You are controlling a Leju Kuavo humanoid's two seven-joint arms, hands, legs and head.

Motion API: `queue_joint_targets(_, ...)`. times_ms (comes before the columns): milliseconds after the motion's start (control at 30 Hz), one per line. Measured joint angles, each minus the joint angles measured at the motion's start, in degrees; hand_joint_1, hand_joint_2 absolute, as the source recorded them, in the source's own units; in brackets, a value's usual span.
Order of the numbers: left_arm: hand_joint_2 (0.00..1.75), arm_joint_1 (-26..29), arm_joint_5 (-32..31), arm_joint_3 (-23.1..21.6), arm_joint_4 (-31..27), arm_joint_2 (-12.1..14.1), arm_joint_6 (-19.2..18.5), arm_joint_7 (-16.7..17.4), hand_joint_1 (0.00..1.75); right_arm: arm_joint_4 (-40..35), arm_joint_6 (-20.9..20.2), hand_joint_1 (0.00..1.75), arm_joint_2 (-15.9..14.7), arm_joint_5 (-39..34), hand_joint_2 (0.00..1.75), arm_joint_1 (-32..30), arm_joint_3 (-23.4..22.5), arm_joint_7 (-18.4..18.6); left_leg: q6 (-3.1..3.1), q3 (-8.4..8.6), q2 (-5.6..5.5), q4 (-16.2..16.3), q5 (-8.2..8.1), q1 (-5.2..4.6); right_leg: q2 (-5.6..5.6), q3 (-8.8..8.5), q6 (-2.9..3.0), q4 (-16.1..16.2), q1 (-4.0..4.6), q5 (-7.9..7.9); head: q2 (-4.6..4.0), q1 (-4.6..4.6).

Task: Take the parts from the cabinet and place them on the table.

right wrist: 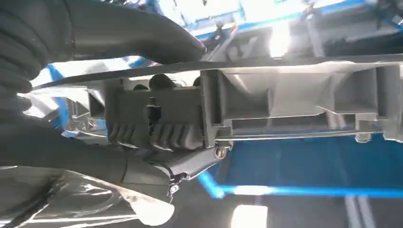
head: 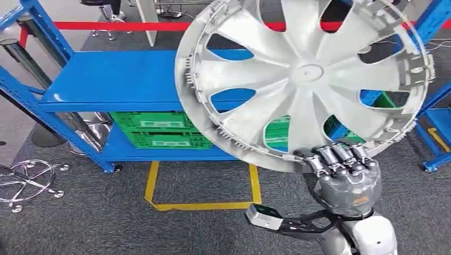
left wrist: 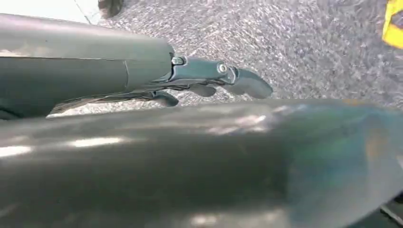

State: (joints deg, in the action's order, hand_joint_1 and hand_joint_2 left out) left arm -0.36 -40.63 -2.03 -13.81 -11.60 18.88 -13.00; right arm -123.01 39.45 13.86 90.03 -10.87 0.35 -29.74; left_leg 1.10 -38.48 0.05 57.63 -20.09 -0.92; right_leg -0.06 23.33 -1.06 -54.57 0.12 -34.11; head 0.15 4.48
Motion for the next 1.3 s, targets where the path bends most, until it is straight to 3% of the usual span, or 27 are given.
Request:
queue_joint_targets(67,0.00,0.4,0.0,0.0,-0.1,0.2,0.0,-0.4,0.00,-1.1,0.0,1.75,0.1,0.0,1.75,-0.3,-1.0,-0.1,-0.69,-0.37,-0.17,0.1,-0.12,0.10,-0.47,0.93,0.98,0.1,-0.53,1.35,0.00,0.04)
queue_joint_targets(133,0.00,0.4,0.0,0.0,-0.1,0.2,0.0,-0.5,0.00,-1.8,0.0,1.75,0.2,0.0,1.75,-0.4,-1.6,0.3,-1.46,-1.50,-0.16,5.1,-7.57,0.38,-0.52,2.38,1.83,0.0,-0.42,2.61,0.00,-0.35)
queue_joint_targets(200,0.00,0.4,-0.1,0.0,-0.2,0.3,0.0,-0.5,0.00,-2.5,0.0,1.75,0.2,0.0,1.75,-0.6,-2.4,0.7,-1.99,-2.70,-0.16,14.1,-13.56,0.72,-0.67,4.00,1.79,-0.3,-0.31,3.97,0.00,-0.33)
queue_joint_targets(233,0.00,0.4,-0.1,0.0,-0.2,0.3,0.0,-0.6,0.00,-2.7,0.0,1.75,0.2,0.0,1.75,-0.6,-2.7,0.8,-2.13,-2.79,-0.16,17.3,-14.09,0.82,-0.78,4.37,1.77,-0.6,-0.29,4.57,0.00,-0.33)
queue_joint_targets(300,0.00,0.4,-0.6,0.0,-0.3,0.3,0.0,-0.7,0.00,-3.5,0.0,1.75,0.2,0.0,1.75,-0.8,-3.3,0.8,-2.15,-1.05,-0.16,18.1,-11.14,0.91,-0.88,6.73,1.70,-1.6,-0.28,5.56,0.00,-0.33)
queue_joint_targets(333,0.00,0.4,-0.8,0.0,-0.4,0.3,0.0,-0.6,0.00,-4.0,0.0,1.75,0.2,0.0,1.75,-1.1,-3.8,1.0,-2.00,1.98,-0.16,14.6,-8.67,0.92,-0.88,8.14,1.64,-2.3,-0.28,6.01,0.00,-0.33)
queue_joint_targets(367,0.00,0.4,-1.0,0.0,-0.4,0.3,0.0,-0.6,0.00,-4.4,0.0,1.75,0.2,0.0,1.75,-1.4,-4.0,1.4,-1.77,5.60,-0.17,9.6,-7.72,0.92,-0.87,9.06,1.51,-2.9,-0.28,6.31,0.00,-0.31)
queue_joint_targets(433,0.00,0.4,-1.2,0.0,-0.5,0.3,-0.1,-0.6,0.00,-5.3,0.0,1.75,0.2,0.0,1.75,-1.8,-4.5,1.7,-1.11,10.97,-0.27,0.8,-10.29,0.71,-0.80,10.29,0.93,-3.8,-0.05,6.89,0.00,-0.25)
queue_joint_targets(533,0.00,0.5,-1.3,0.0,-0.5,0.3,-0.5,-0.6,0.00,-6.7,0.0,1.75,0.2,0.0,1.75,-2.4,-5.3,2.6,-0.40,10.27,-0.32,-0.4,-10.23,0.19,-0.93,11.46,-0.15,-3.6,-0.45,8.66,0.00,-0.28)
queue_joint_targets(567,0.00,0.6,-1.3,0.0,-0.5,0.3,-0.6,-0.6,0.00,-6.9,0.0,1.75,0.2,0.0,1.75,-2.6,-5.4,2.9,0.30,9.42,-0.21,-1.0,-9.38,0.43,-0.88,11.80,-0.59,-3.6,-0.24,9.14,0.00,-0.29)
queue_joint_targets(600,0.00,0.6,-1.2,0.1,-0.5,0.3,-0.8,-0.7,0.00,-7.5,0.0,1.75,0.2,0.0,1.75,-3.0,-5.9,3.0,0.79,9.09,0.10,-1.3,-8.50,0.62,-0.47,12.32,-0.76,-4.2,-0.47,7.40,0.00,-0.33)
queue_joint_targets(633,0.00,0.6,-1.2,0.1,-0.5,0.3,-0.9,-0.7,0.00,-7.7,0.0,1.75,0.2,0.0,1.75,-3.1,-6.3,3.1,1.19,8.25,0.10,-1.4,-7.93,0.64,-0.34,13.21,-0.98,-6.2,-0.49,4.08,0.00,-0.02)
queue_joint_targets(667,0.00,0.6,-1.2,0.1,-0.6,0.3,-0.9,-0.7,0.00,-8.0,0.0,1.75,0.2,0.0,1.75,-3.2,-6.7,3.2,1.39,7.41,0.13,-1.4,-7.17,0.61,-0.24,14.19,-1.07,-9.8,-0.56,0.30,0.02,0.13)
queue_joint_targets(733,0.00,0.6,-1.0,0.2,-0.6,0.3,-0.9,-0.7,0.00,-8.6,0.0,1.75,0.2,0.0,1.75,-3.4,-7.1,3.3,1.46,5.54,0.20,-1.3,-5.70,0.43,-0.17,15.59,-1.30,-17.7,-0.61,-4.17,0.00,0.33)
queue_joint_targets(767,0.00,0.6,-1.0,0.3,-0.6,0.4,-0.9,-0.6,0.00,-9.0,0.0,1.75,0.2,0.0,1.75,-3.5,-7.4,3.3,1.40,4.41,0.24,-1.2,-4.84,0.36,-0.17,15.45,-1.38,-20.2,-0.63,-3.74,0.00,0.31)
queue_joint_targets(800,0.00,0.7,-0.9,0.4,-0.6,0.4,-0.9,-0.6,0.00,-9.3,0.0,1.75,0.2,0.0,1.75,-3.6,-7.7,3.3,1.33,3.49,0.24,-1.2,-4.15,0.35,-0.17,14.44,-1.37,-20.4,-0.65,-1.81,0.00,0.33)
queue_joint_targets(867,0.00,0.7,-0.8,0.4,-0.6,0.4,-1.0,-0.2,0.00,-10.0,0.0,1.75,0.2,0.0,1.75,-3.9,-8.0,3.9,1.03,1.48,0.25,-1.0,-2.69,0.38,-0.18,9.31,-1.38,-15.0,-0.68,3.07,0.00,0.31)
queue_joint_targets(900,0.00,0.6,-0.9,0.4,-0.6,0.4,-1.0,-0.2,0.00,-10.4,0.0,1.75,0.2,0.0,1.75,-3.9,-8.1,4.3,0.82,0.91,0.21,-0.8,-2.01,0.39,-0.19,5.59,-1.36,-10.0,-0.77,3.44,0.00,0.35)
queue_joint_targets(933,0.00,0.6,-1.0,0.5,-0.6,0.4,-1.0,0.1,0.00,-10.9,0.0,1.75,0.2,0.0,1.75,-3.9,-8.1,5.1,0.45,0.29,0.11,-0.5,-1.45,0.06,-0.19,0.73,-1.30,-3.4,-0.72,1.48,0.00,0.46)
queue_joint_targets(967,0.00,0.6,-1.0,0.5,-0.6,0.4,-1.0,0.2,0.00,-11.3,0.0,1.75,0.2,0.0,1.75,-4.0,-8.1,5.7,0.25,-0.06,0.13,-0.2,-0.79,0.03,0.06,-1.88,-0.86,1.1,-0.66,-0.14,0.02,0.26)
queue_joint_targets(1033,0.00,0.6,-1.0,0.6,-0.6,0.4,-1.0,0.4,0.00,-12.0,0.0,1.75,0.2,0.0,1.75,-4.3,-8.2,6.8,-0.17,-0.24,0.17,-0.6,0.61,0.23,0.12,-0.23,-0.60,0.2,-0.39,0.21,0.00,0.37)
queue_joint_targets(1067,0.00,0.8,-1.0,0.6,-0.6,0.5,-1.1,0.5,0.00,-12.3,0.0,1.75,0.2,0.0,1.75,-4.3,-8.2,6.9,-0.59,-0.43,0.05,-0.7,1.15,0.05,0.05,0.35,-0.01,0.1,-0.50,0.82,0.00,0.30)
queue_joint_targets(1100,0.00,0.8,-0.9,0.6,-0.6,0.6,-1.1,0.6,0.00,-12.4,0.0,1.75,0.2,0.0,1.75,-4.1,-8.2,7.1,-0.87,-0.91,-0.07,-0.3,0.19,0.35,-0.35,1.01,0.58,0.0,-0.78,1.37,0.00,0.24)
queue_joint_targets(1200,0.00,0.7,-0.8,0.7,-0.6,0.7,-1.4,0.7,0.00,-13.1,0.0,1.75,0.2,0.0,1.75,-4.3,-8.3,8.0,-2.05,-2.31,-0.03,9.2,-10.95,0.66,-0.47,2.90,1.51,-0.1,-0.62,3.23,0.00,-0.26)
queue_joint_targets(1233,0.00,0.7,-0.8,0.7,-0.6,0.7,-1.7,0.7,0.00,-13.3,0.0,1.75,0.2,0.0,1.75,-4.3,-8.3,8.6,-2.24,-2.84,-0.03,13.8,-13.25,0.74,-0.56,3.58,1.52,-0.3,-0.54,3.85,0.00,-0.29)
queue_joint_targets(1267,0.00,0.6,-0.9,0.7,-0.6,0.7,-2.0,0.7,0.00,-13.5,0.0,1.75,0.2,0.0,1.75,-4.2,-8.4,9.2,-2.32,-2.93,-0.03,17.1,-13.66,0.79,-0.64,4.17,1.50,-0.6,-0.47,4.41,0.00,-0.29)
queue_joint_targets(1300,0.00,0.6,-0.9,0.7,-0.6,0.7,-2.2,0.7,0.00,-13.7,0.0,1.75,0.2,0.0,1.75,-4.2,-8.4,9.4,-2.29,-2.25,-0.03,18.0,-12.36,0.82,-0.65,5.25,1.50,-1.0,-0.44,4.93,0.00,-0.26)
